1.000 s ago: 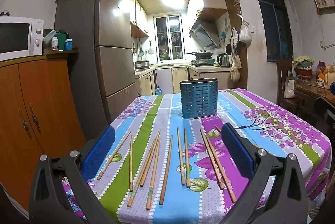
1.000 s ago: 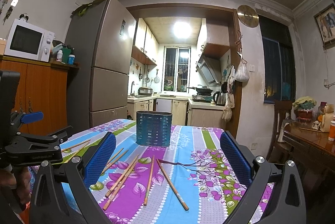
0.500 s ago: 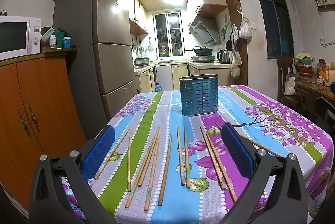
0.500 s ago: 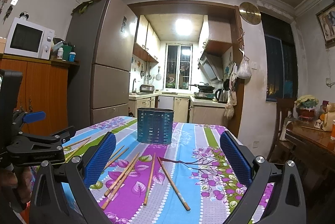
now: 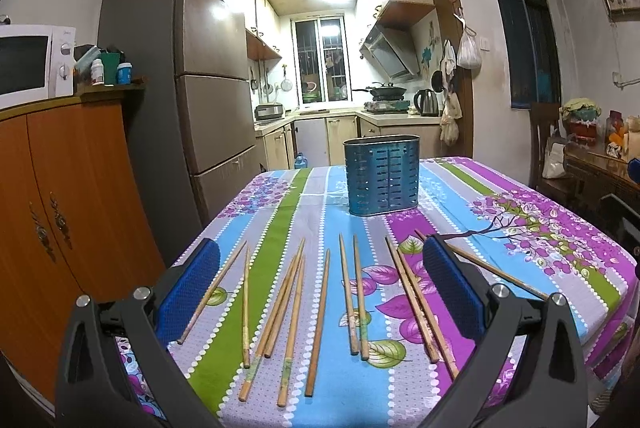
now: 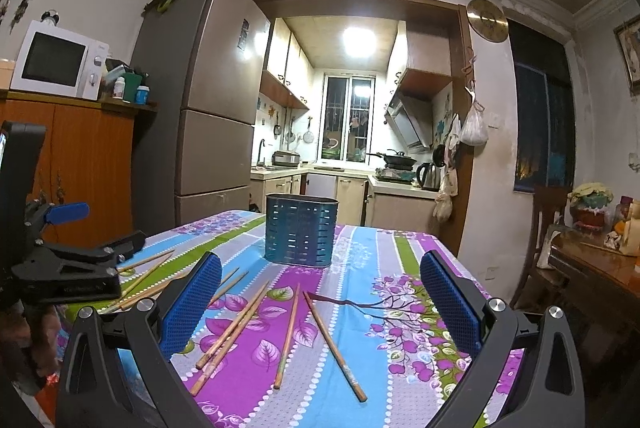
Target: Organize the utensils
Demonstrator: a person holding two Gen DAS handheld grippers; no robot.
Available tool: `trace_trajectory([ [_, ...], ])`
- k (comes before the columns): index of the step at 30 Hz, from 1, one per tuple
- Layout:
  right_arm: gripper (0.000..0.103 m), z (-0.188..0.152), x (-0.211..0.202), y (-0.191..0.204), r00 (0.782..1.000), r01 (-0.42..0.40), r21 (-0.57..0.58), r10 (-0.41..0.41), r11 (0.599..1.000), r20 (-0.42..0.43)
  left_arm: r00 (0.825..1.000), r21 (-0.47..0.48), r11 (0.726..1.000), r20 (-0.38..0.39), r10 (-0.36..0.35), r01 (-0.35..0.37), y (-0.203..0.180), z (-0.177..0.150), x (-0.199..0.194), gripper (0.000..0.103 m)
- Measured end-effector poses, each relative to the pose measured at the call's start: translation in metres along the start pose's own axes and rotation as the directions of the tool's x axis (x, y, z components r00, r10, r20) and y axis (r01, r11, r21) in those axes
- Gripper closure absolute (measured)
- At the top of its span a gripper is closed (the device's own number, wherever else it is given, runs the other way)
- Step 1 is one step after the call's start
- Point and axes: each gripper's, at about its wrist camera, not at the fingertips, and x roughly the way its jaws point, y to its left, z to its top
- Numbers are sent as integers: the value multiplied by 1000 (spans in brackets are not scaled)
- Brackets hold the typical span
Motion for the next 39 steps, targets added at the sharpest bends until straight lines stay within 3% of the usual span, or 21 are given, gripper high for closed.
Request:
trace_trajectory([
  [3, 3, 0, -1, -2, 1000, 0, 0, 0, 1000, 6, 1000, -20, 1000, 8, 17, -17, 21, 3, -1, 5],
  [8, 3, -2, 1, 0, 999, -31, -1, 31, 1000, -8, 993, -49, 992, 33, 116, -114, 86, -2, -6, 5],
  [11, 3, -7, 5, 8, 998, -62, -10, 62, 998, -31, 979, -93, 974, -23, 205, -206, 138, -20, -3, 5],
  [15, 3, -16, 15, 22, 991, -109, -25, 107, 994, -78, 965, -115, 961, -98, 242, -252, 183, -45, 1, 5],
  [18, 6, -24, 22, 32, 984, -146, -36, 141, 989, -110, 966, -70, 972, -150, 211, -223, 188, -65, 7, 5],
  [21, 24, -31, 30, 44, 976, -172, -44, 164, 984, -145, 972, -46, 990, -202, 122, -134, 178, -81, 24, 11],
  [23, 31, -35, 38, 51, 970, -187, -48, 176, 981, -168, 972, -45, 995, -224, 76, -88, 174, -87, 37, 21],
  [31, 32, -38, 53, 62, 965, -191, -58, 176, 980, -195, 958, -33, 998, -281, -54, 46, 156, -99, 80, 53],
  [35, 32, -40, 61, 62, 961, -194, -52, 180, 980, -208, 951, -49, 997, -298, -78, 66, 156, -105, 88, 74],
  [39, 32, -42, 66, 63, 958, -205, -46, 191, 978, -216, 954, -50, 997, -288, -77, 66, 154, -105, 92, 81],
])
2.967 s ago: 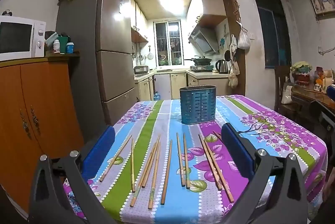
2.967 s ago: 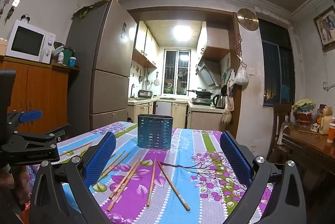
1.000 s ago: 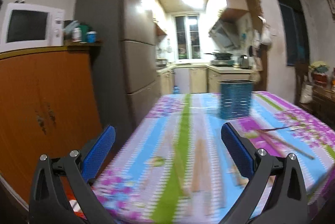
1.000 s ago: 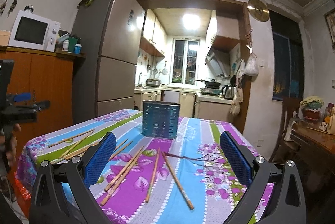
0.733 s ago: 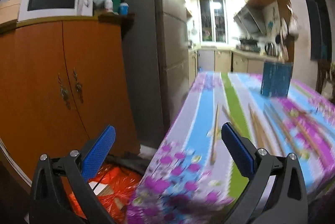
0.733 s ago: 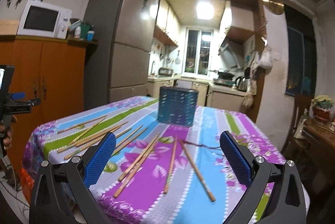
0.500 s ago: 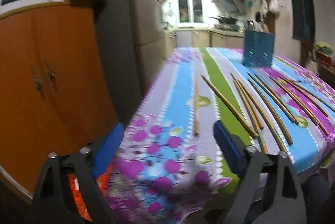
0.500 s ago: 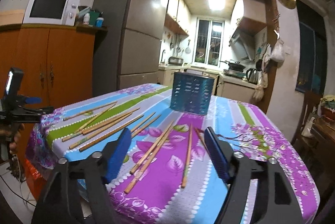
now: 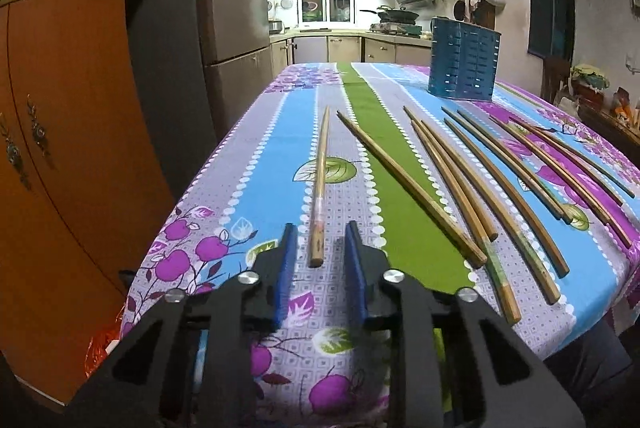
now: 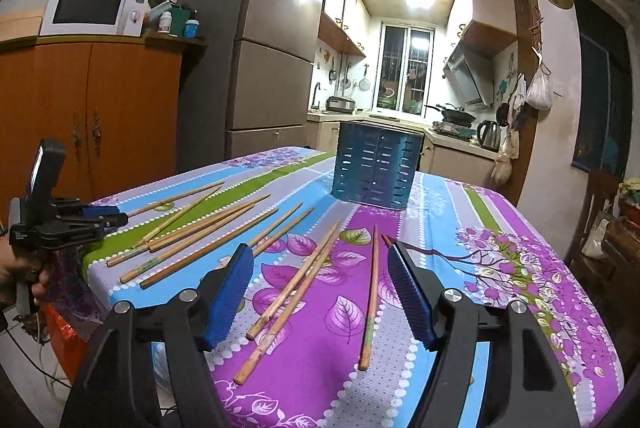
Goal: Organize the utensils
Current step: 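Lower the left gripper onto one chopstick and close while the right gripper grasps another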
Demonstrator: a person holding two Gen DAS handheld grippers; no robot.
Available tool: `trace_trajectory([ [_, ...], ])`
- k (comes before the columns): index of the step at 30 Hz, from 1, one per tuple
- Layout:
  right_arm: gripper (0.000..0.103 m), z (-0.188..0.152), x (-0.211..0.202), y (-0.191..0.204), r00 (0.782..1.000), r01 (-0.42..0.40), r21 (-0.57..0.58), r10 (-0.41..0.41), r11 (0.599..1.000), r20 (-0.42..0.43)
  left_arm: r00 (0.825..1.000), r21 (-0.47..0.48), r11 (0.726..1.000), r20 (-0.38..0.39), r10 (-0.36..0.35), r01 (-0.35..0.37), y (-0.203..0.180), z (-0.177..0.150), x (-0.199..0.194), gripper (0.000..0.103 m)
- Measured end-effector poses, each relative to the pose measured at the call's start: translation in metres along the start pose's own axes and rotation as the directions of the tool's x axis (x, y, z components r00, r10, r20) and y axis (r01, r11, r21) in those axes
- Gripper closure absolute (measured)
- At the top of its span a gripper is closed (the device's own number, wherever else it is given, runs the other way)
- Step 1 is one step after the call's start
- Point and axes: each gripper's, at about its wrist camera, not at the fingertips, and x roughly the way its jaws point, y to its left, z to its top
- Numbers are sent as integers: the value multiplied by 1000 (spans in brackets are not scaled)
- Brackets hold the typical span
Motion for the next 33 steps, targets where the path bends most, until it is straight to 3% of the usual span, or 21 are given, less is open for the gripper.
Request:
trace_trajectory([
  [3, 36, -1, 1, -7, 1000, -5, 12, 5, 1000, -9, 1000, 7, 1000, 8, -7, 7, -6, 1, 3, 81],
  [11, 66, -23, -24, -46, 998, 45, 36, -44, 998, -39, 999, -10, 1000, 38, 2, -2, -11, -1, 4, 82],
  [14, 74, -33, -28, -55, 996, 32, 64, -27, 997, -80, 999, -10, 1000, 39, 8, -7, -14, -2, 4, 89],
  [22, 77, -46, -12, 8, 976, -146, 104, 161, 984, -148, 999, -28, 999, 42, 23, -22, -16, -2, 3, 90],
  [31, 77, -58, 1, 35, 978, -104, 85, 117, 991, -171, 999, -31, 999, 46, 20, -19, -15, -3, 1, 90],
  [33, 87, -59, 1, 30, 980, -95, 94, 110, 991, -167, 999, -33, 999, 51, 20, -18, -15, -4, 1, 90],
])
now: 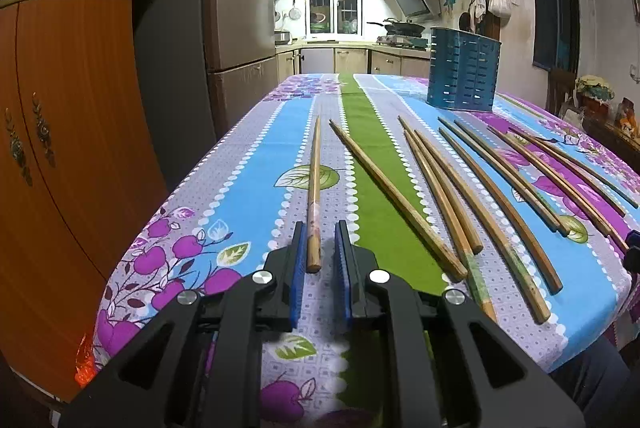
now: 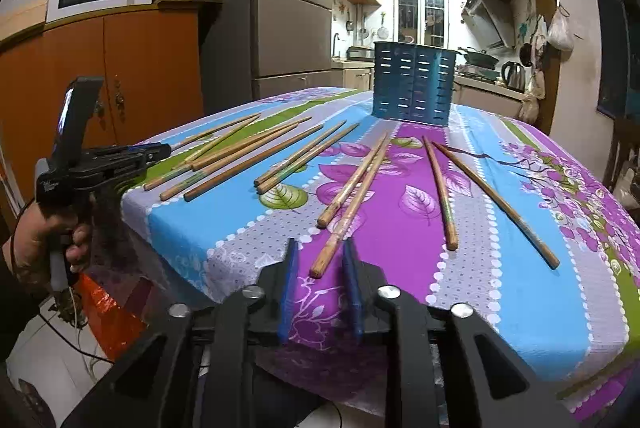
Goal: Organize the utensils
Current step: 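Lower the left gripper onto one chopstick and close while the right gripper grasps another, then lift the held chopsticks upright and carry both grippers over the blue holder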
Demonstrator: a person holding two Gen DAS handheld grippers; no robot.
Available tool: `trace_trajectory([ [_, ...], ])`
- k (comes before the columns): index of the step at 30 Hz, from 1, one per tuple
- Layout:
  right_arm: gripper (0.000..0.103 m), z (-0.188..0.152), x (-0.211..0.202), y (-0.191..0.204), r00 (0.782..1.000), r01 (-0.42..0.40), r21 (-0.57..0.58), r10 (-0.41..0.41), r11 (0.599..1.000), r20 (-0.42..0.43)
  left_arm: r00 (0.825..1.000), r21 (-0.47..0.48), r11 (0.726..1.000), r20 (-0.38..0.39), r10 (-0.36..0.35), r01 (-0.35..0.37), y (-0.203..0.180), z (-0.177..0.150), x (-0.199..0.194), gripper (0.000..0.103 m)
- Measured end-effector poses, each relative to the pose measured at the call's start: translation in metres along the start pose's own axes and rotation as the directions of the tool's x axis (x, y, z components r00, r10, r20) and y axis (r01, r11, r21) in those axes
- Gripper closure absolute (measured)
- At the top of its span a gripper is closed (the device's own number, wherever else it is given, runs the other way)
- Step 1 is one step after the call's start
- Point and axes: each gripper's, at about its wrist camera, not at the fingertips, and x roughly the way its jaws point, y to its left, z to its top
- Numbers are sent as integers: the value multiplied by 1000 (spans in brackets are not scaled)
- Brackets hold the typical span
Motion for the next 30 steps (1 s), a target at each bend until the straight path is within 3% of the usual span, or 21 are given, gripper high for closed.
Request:
trace_trajectory([
  [2, 91, -1, 0, -4, 1000, 7, 21, -7, 1000, 2, 1000, 0, 1000, 8, 3, -3, -1, -1, -1, 90],
  [14, 92, -1, -1, -8, 1000, 25, 46, -25, 999, 14, 999, 14, 1000, 35, 13, -13, -7, -7, -6, 93],
  [16, 93, 0, -5, -10, 999, 27, 58, -29, 998, 30, 999, 9, 1000, 37, 12, -12, -6, -7, -7, 98],
  [23, 94, 14, -22, -17, 993, 56, 52, -61, 997, 99, 998, 19, 1000, 60, 17, -18, -10, -5, -16, 98],
  [30, 95, 42, -50, -24, 976, 82, 3, -81, 997, 202, 989, 33, 999, 148, 22, -27, -12, 26, -43, 98],
])
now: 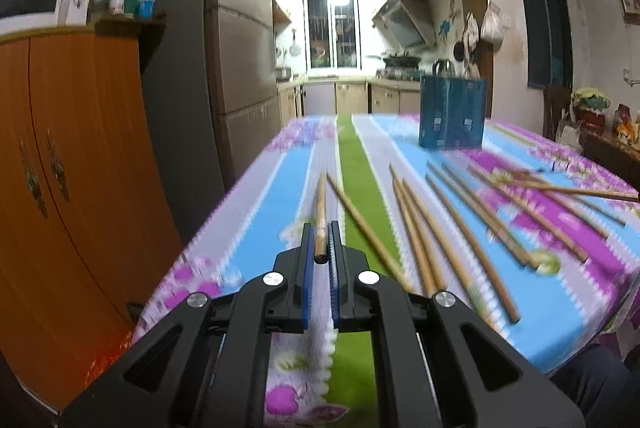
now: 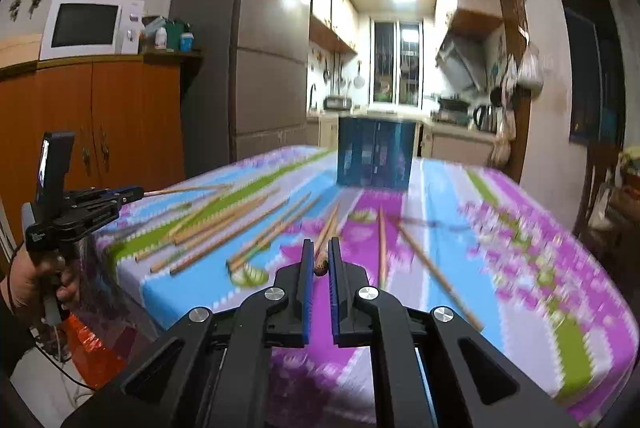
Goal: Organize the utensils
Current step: 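Lift the held chopsticks upright and carry both grippers over the blue holder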
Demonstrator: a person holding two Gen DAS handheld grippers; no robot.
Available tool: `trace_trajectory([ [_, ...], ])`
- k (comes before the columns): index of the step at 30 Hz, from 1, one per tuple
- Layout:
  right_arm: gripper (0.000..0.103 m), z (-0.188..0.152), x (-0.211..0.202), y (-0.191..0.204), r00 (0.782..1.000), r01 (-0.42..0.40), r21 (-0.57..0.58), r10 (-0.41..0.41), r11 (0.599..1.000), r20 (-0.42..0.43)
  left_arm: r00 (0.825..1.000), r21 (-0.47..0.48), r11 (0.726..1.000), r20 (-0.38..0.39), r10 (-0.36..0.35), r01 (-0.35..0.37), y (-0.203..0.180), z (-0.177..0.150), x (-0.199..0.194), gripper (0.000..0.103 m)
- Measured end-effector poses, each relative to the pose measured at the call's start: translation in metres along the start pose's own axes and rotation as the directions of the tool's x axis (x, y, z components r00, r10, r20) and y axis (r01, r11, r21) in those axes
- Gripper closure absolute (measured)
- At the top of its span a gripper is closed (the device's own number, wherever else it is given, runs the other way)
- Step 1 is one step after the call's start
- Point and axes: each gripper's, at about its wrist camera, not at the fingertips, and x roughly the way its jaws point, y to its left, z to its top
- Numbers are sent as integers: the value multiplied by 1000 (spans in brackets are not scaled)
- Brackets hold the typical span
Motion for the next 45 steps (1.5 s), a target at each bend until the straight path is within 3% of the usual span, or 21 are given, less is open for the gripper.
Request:
trace_trajectory([
  [9, 95, 57, -6, -11, 992, -9, -78, 19, 997, 126, 993, 44, 999, 121, -14, 8, -6, 62, -16, 98],
  [17, 95, 117, 27, -35, 986, -74, -85, 86, 994, 144, 979, 129, 992, 200, -35, 9, -21, 129, -3, 98],
  [22, 95, 149, 49, -49, 984, -111, -73, 120, 991, 134, 976, 147, 988, 208, -71, 41, -33, 172, 2, 98],
  [30, 95, 193, 69, -70, 978, -159, -23, 161, 987, 130, 968, 189, 974, 189, -165, 129, -73, 213, 1, 98],
  [45, 95, 287, 114, -120, 975, -130, -9, 129, 991, 182, 939, 130, 949, 157, -307, 288, -130, 297, 43, 98],
])
